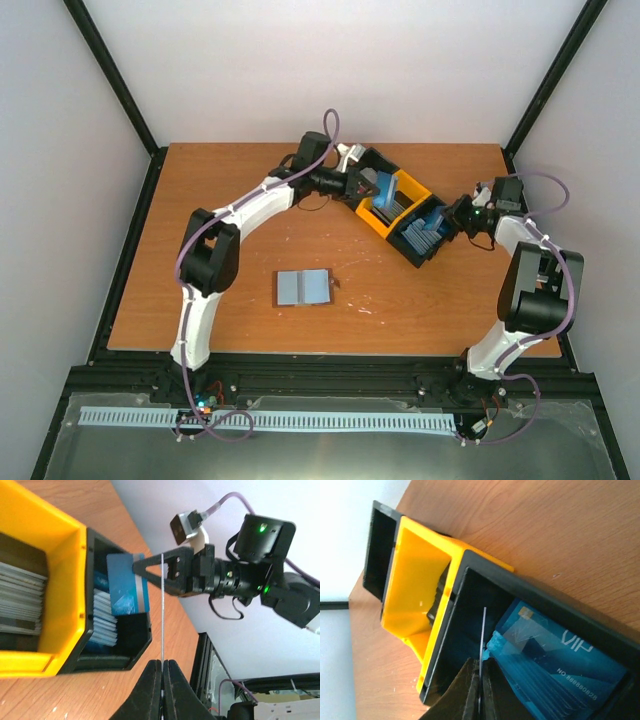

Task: Put the credit cards into the card holder
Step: Place the credit card in the storage box.

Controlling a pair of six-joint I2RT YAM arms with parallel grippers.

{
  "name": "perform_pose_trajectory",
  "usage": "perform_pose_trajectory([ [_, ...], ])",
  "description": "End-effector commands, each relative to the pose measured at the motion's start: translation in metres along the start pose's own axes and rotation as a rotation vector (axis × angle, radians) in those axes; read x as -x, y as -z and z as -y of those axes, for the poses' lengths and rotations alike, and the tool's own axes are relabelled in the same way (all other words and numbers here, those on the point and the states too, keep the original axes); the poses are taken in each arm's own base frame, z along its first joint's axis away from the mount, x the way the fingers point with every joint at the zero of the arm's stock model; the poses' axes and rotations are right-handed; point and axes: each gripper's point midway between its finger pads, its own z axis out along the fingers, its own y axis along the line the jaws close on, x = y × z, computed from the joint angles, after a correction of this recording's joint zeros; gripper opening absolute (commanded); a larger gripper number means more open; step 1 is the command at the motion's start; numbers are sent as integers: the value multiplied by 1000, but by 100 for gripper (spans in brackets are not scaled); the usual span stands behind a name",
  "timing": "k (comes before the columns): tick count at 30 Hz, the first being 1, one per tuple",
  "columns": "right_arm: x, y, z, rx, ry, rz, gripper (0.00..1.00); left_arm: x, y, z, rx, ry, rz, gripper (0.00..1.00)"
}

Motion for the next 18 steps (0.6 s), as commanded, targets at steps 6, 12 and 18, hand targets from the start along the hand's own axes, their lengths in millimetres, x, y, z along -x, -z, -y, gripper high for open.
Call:
perform_pose_trajectory([
  [6,6,-15,13,-100,-46,-4,7,-16,25,-8,115,-30,1,1],
  [12,11,-14,17,-172,-45,18,16,-19,29,-8,135,-22,-1,1],
  [18,14,2,13,-283,-2,70,35,-22,36,-8,175,-24,4,1],
])
